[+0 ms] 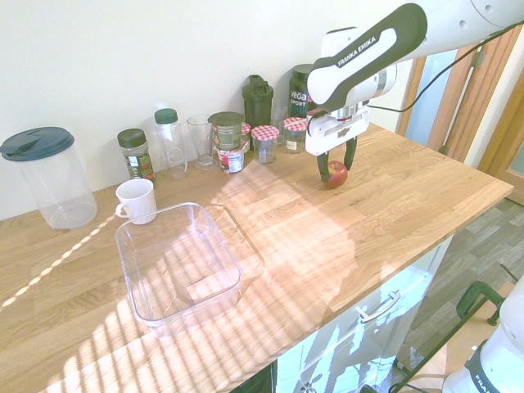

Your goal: Put the apple into the container

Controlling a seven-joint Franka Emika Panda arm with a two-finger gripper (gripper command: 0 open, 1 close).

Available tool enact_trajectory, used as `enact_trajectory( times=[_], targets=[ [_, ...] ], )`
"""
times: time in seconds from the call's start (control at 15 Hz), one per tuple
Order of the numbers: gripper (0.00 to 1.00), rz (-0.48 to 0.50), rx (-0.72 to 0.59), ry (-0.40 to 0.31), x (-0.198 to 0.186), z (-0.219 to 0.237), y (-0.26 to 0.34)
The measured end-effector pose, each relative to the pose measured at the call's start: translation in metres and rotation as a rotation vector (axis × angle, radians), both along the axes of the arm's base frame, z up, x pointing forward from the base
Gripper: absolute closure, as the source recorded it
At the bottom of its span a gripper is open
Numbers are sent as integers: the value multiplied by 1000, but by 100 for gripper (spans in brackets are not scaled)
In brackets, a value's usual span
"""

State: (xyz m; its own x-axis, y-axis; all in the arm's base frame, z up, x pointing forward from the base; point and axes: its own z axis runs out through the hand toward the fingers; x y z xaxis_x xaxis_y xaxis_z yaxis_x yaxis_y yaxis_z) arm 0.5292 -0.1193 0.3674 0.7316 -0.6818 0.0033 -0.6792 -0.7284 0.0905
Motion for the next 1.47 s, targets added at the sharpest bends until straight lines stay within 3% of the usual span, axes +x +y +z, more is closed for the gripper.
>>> enact_trajectory(
  times=[0.47,0.67,1.0,1.27,1.47],
  targets=[
    [100,-15,33,13,2,-10,6],
    [100,14,67,-3,8,6,36],
    [100,172,64,-106,-6,100,177],
    [100,248,106,-133,-40,113,318],
    [100,271,128,-162,-58,112,380]
  ],
)
